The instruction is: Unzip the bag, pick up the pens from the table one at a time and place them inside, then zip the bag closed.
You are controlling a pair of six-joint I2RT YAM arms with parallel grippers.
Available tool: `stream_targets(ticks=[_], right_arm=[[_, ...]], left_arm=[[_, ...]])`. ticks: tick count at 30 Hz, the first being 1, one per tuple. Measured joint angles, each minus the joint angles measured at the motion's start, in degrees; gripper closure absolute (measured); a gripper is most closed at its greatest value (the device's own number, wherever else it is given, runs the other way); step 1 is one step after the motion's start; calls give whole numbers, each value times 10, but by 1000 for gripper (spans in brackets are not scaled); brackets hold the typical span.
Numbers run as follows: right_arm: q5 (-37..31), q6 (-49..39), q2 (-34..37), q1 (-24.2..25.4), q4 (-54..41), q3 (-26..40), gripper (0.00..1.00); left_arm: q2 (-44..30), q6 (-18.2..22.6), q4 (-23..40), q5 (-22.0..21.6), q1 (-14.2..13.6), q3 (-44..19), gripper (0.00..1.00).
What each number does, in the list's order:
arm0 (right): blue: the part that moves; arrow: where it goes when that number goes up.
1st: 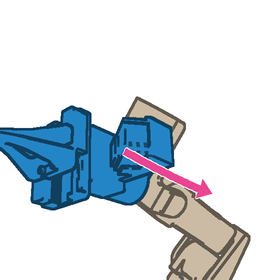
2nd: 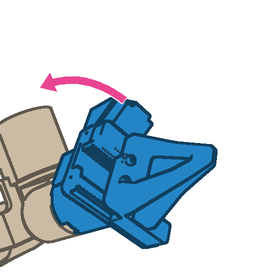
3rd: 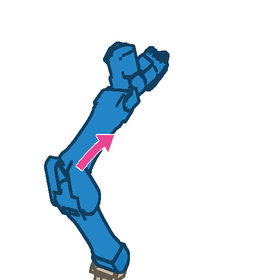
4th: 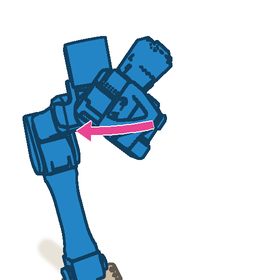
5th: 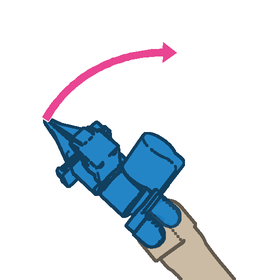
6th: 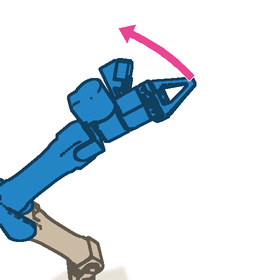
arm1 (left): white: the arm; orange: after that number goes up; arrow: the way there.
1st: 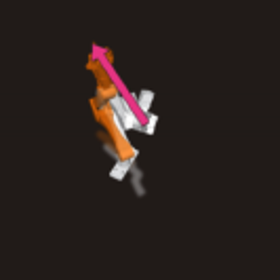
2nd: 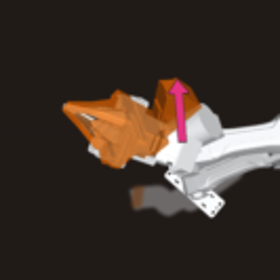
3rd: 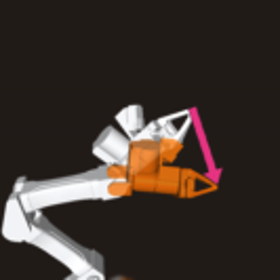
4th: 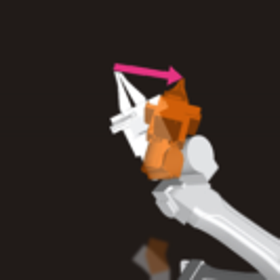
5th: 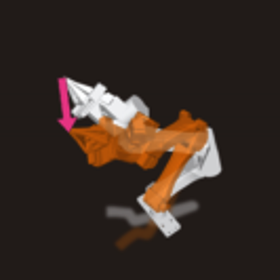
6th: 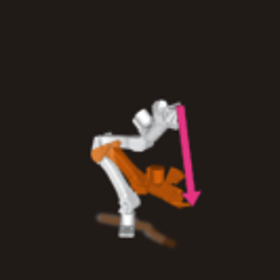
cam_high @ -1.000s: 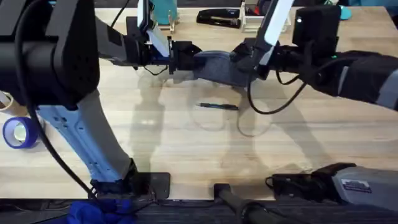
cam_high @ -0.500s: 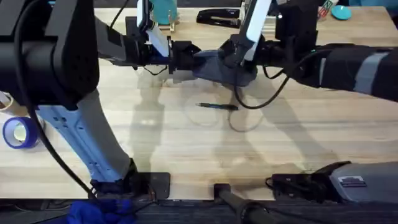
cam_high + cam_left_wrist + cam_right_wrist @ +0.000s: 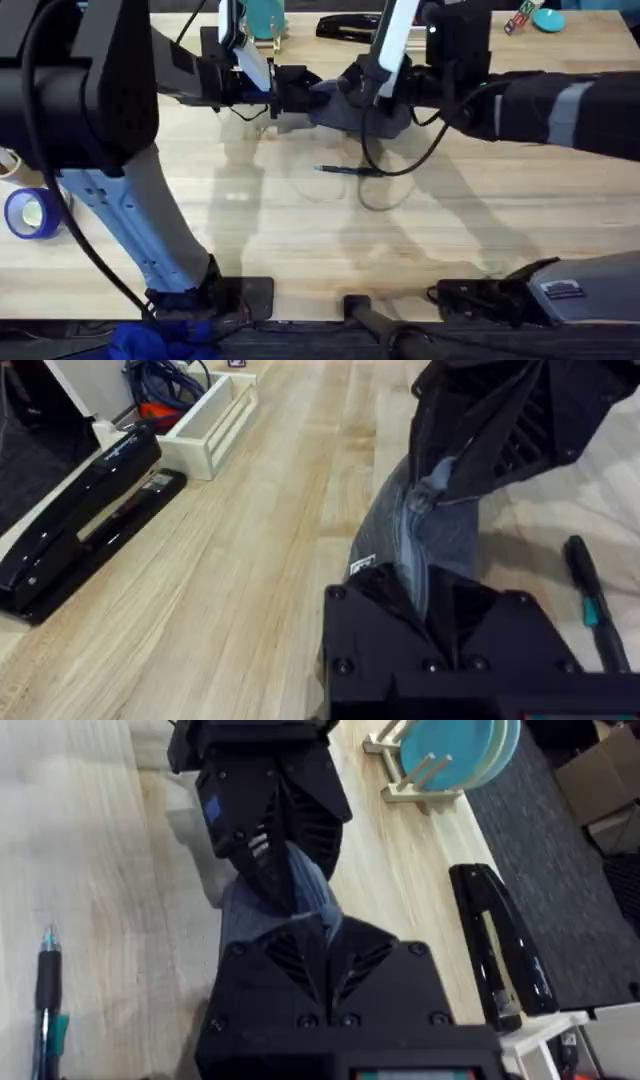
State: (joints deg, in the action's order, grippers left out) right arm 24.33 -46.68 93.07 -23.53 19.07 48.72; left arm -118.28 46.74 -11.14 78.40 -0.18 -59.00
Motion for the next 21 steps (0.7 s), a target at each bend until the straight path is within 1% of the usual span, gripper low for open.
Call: stream_targets(ticks=[3, 16, 21], right_arm=[[-2, 2, 13, -6, 13, 5, 970], [-10, 4, 49, -22, 12, 43, 970], [-12, 4, 53, -25, 17, 47, 970]], left_arm=[[0, 0, 0, 0, 1, 0, 958], [0, 0, 0, -2, 10, 0, 958], [0, 0, 0, -3, 10, 0, 958]])
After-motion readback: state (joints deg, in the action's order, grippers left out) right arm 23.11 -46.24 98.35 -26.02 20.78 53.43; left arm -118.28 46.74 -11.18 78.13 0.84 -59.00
